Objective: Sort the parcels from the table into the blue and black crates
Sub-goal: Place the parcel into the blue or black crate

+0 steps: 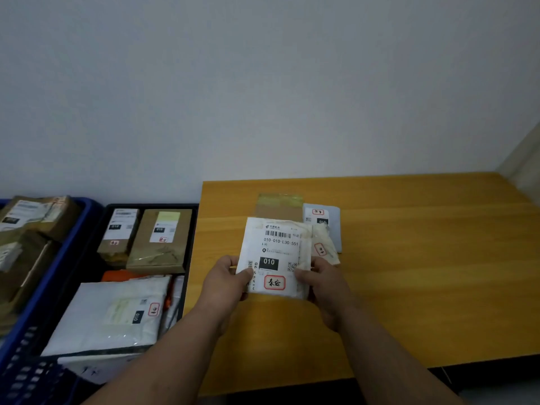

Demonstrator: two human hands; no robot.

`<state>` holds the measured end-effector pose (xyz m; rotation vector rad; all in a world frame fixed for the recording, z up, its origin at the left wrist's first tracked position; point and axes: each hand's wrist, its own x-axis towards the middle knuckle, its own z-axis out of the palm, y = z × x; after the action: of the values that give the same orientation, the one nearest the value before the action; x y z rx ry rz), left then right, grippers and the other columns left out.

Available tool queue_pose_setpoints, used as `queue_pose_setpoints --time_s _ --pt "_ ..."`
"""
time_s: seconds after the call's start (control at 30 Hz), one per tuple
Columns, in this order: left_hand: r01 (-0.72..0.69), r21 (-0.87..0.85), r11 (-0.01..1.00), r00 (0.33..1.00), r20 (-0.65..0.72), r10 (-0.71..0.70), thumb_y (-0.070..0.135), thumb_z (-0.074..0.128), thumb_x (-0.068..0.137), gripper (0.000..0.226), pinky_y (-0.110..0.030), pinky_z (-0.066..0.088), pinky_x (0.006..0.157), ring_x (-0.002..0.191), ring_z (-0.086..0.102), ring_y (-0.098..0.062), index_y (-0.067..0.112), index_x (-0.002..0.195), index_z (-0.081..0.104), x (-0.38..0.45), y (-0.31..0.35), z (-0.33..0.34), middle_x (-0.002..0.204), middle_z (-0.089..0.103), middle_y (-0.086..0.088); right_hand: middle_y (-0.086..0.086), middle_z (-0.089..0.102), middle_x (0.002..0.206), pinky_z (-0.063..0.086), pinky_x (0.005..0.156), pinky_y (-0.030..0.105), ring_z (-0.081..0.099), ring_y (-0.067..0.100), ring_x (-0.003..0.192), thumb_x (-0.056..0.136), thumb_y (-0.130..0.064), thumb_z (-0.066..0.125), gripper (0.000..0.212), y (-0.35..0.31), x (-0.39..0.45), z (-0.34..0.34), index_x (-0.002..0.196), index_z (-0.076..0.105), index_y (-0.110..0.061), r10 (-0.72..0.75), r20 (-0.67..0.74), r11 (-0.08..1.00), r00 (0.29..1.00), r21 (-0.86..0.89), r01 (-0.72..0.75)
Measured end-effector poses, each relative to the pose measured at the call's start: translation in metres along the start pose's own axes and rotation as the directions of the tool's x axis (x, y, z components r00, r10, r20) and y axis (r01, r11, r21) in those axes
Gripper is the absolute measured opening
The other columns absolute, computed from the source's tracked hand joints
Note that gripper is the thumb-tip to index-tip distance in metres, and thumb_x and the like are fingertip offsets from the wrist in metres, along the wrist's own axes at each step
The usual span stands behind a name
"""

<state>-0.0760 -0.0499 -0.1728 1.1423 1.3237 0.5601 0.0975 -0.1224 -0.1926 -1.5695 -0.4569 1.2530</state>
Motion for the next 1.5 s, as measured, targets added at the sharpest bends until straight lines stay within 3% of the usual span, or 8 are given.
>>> queue_pose_setpoints --time_s 0.1,0.3,0.53,0.67,0.87,1.03,1.3,1.5 --pt "0.004 0.033 0.999 0.999 -0.041 -0.002 0.012 0.058 0.096 0.016 -0.026 0.05 0.057 0.082 0.07 -0.02 0.017 0.112 0.055 0.0 -0.006 -0.007 0.098 0.071 -0.006 0.011 0.066 0.119 0.059 0.085 0.047 0.068 0.027 0.1 0.094 -0.006 0.061 0.02 -0.003 0.007 0.007 0.107 0.057 -0.02 0.007 0.036 0.992 0.999 -0.123 -0.003" --pt "0.039 0.131 0.991 0.989 -0.144 -0.02 0.007 0.061 0.092 0.039 -0.046 0.059 0.08 0.087 0.07 -0.019 0.029 0.117 0.039 -0.005 -0.029 -0.024 0.1 0.064 0.001 0.008 0.062 0.118 0.061 0.071 0.033 0.069 0.02 0.091 0.091 -0.005 0.065 0.051 0.008 0.011 0.029 0.132 0.04 -0.023 -0.004 0.06 0.929 0.998 -0.369 0.026" --pt "0.067 0.333 0.94 0.962 -0.272 0.028 0.012 0.056 0.093 0.012 -0.034 0.058 0.071 0.083 0.063 -0.008 0.022 0.097 0.05 0.005 -0.063 -0.085 0.097 0.061 0.008 0.006 0.059 0.123 0.053 0.058 0.016 0.064 0.011 0.09 0.086 -0.006 0.065 0.037 0.03 0.023 0.096 0.112 0.048 -0.026 0.004 0.226 0.783 0.974 -0.606 0.137" --pt "0.114 0.42 0.9 0.961 -0.277 0.007 0.021 0.059 0.091 0.016 -0.032 0.055 0.077 0.092 0.064 -0.013 0.025 0.106 0.058 0.019 -0.084 -0.139 0.112 0.061 0.001 -0.002 0.049 0.125 0.045 0.052 0.008 0.057 0.009 0.094 0.084 -0.002 0.064 0.048 0.041 0.034 0.156 0.124 0.049 -0.024 0.05 0.296 0.718 0.954 -0.674 0.171" --pt "0.113 0.566 0.817 0.979 -0.203 0.006 0.02 0.053 0.097 0.025 -0.028 0.046 0.093 0.108 0.058 -0.017 0.012 0.119 0.063 0.055 -0.115 -0.236 0.121 0.057 -0.001 0.006 0.043 0.134 0.051 0.09 0.026 0.053 0.021 0.112 0.083 -0.005 0.059 0.056 0.077 0.059 0.268 0.136 0.05 -0.021 0.124 0.315 0.596 0.941 -0.782 0.183" --pt "0.063 0.749 0.66 0.997 -0.07 -0.016 0.018 0.046 0.1 0.028 -0.031 0.048 0.098 0.114 0.055 -0.019 0.011 0.123 0.06 0.095 -0.142 -0.311 0.124 0.054 -0.004 0.009 0.041 0.137 0.042 0.105 0.025 0.049 0.025 0.124 0.081 -0.005 0.059 0.059 0.115 0.083 0.351 0.138 0.05 -0.022 0.163 0.311 0.514 0.936 -0.837 0.189" --pt "0.055 0.955 0.29 0.948 0.042 -0.316 0.046 0.047 0.095 0.06 -0.043 0.038 0.104 0.133 0.035 -0.027 0.022 0.147 0.029 0.127 -0.187 -0.355 0.154 0.024 -0.002 0.01 0.027 0.151 0.034 0.113 0.036 0.037 0.032 0.136 0.091 -0.028 0.057 0.067 0.173 0.104 0.396 0.151 0.027 -0.031 0.44 0.315 0.275 0.841 -0.939 0.207" --pt "0.045 0.975 0.218 0.944 0.03 -0.329 0.049 0.043 0.096 0.074 -0.052 0.009 0.118 0.149 -0.001 -0.028 0.023 0.156 0.009 0.13 -0.186 -0.353 0.163 -0.011 -0.002 0.007 0.028 0.151 0.035 0.108 0.037 0.037 0.03 0.135 0.091 -0.029 0.057 0.065 0.169 0.104 0.389 0.15 0.031 -0.032 0.417 0.311 0.169 0.854 -0.95 0.263"
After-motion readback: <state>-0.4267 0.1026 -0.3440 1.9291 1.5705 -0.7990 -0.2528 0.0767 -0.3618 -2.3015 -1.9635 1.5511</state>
